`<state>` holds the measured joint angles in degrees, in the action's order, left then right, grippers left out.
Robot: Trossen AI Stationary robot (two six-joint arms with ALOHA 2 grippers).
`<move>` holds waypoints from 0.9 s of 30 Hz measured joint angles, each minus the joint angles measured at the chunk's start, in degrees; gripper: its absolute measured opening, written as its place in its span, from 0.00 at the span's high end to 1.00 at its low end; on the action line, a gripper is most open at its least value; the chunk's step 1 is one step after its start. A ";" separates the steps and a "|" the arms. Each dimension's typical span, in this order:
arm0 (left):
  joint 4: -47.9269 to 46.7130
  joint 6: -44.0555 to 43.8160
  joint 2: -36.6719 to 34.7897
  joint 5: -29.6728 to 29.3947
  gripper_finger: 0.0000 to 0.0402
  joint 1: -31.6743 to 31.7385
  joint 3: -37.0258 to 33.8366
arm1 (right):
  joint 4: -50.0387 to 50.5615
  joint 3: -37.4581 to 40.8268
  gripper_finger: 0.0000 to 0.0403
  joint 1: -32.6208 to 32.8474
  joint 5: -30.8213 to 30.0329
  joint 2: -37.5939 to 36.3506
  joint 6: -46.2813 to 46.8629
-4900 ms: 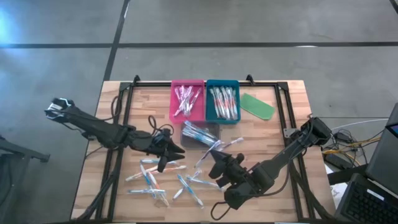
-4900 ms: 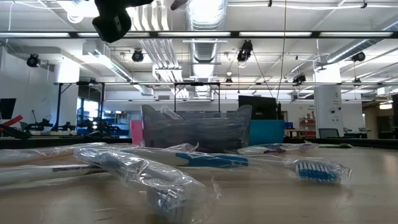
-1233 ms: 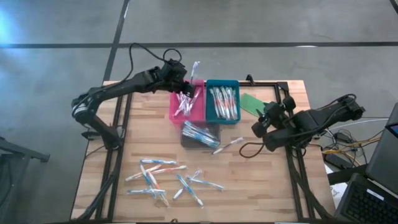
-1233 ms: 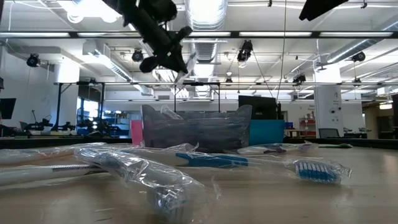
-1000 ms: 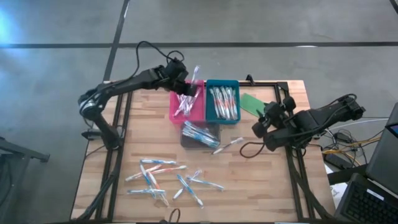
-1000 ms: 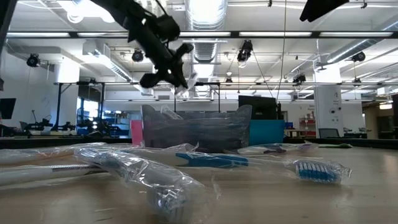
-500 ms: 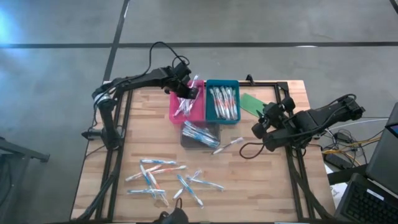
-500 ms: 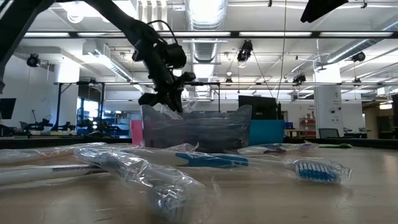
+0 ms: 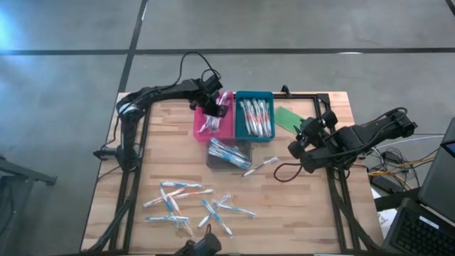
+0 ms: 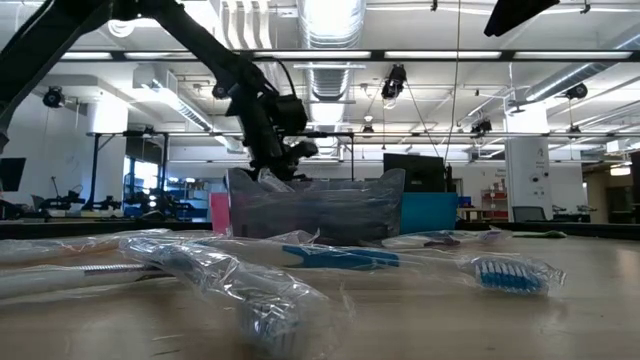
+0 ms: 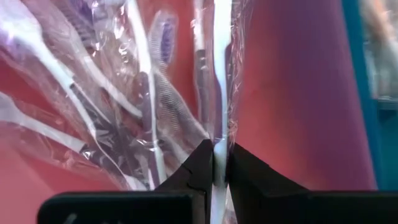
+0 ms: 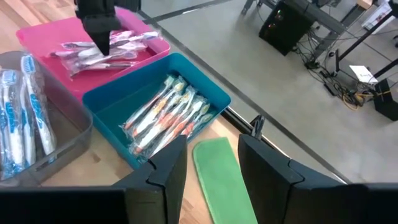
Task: Pick & Place Toothbrushes
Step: Put the purple toothbrush into the pink bin
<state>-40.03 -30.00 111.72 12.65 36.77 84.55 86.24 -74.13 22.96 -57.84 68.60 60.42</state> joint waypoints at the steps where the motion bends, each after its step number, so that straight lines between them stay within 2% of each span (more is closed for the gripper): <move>1: 0.01 0.00 0.28 -0.02 0.91 0.02 -0.13 | 0.02 0.00 0.66 0.00 0.02 0.00 0.00; 13: 0.61 3.20 1.73 -0.03 0.89 0.05 -0.25 | 0.00 0.23 0.58 0.00 -0.08 0.00 0.00; 23: 0.14 2.95 1.73 -0.09 0.72 0.08 0.21 | 0.01 2.13 0.55 0.00 -0.11 0.02 0.02; 27: -6.35 4.00 1.73 0.79 0.66 0.14 3.74 | 0.02 3.03 0.57 0.00 -0.05 0.02 0.01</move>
<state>-46.38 -26.00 113.45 13.44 36.91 88.28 86.26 -71.10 22.96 -57.90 68.62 60.43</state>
